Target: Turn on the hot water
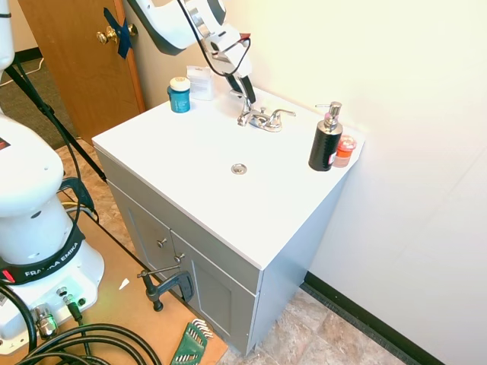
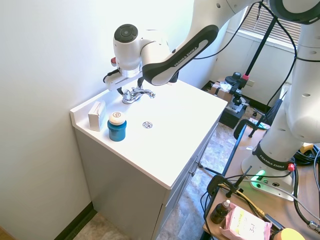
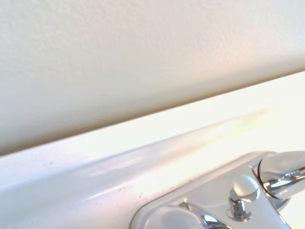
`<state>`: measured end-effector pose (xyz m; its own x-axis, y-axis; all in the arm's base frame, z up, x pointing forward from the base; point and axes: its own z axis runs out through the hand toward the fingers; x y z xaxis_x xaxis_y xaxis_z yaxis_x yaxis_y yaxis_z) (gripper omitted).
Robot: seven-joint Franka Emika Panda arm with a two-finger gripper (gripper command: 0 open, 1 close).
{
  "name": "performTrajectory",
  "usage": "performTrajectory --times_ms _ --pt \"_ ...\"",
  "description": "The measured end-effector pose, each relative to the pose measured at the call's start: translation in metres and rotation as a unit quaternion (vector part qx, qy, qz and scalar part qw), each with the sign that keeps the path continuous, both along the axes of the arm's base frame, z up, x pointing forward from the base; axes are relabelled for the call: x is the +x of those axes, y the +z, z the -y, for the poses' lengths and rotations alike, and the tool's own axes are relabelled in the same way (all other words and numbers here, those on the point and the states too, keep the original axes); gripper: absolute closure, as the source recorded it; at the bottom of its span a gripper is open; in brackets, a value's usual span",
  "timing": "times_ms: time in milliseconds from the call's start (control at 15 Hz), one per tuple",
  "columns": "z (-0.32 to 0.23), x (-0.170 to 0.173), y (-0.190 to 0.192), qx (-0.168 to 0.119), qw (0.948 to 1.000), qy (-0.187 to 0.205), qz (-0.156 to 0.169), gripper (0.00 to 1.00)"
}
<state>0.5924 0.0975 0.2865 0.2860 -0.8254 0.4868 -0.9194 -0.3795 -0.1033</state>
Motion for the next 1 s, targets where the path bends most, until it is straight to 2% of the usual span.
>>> performTrajectory --times_ms 667,800,1000 --pt "0.045 -0.065 -0.006 0.014 0.9988 -0.036 -0.030 0.00" --pt "0.049 -0.080 -0.003 0.047 0.9969 -0.028 -0.057 0.00" --pt "0.034 -0.125 0.008 0.109 0.9874 0.022 -0.112 0.00"
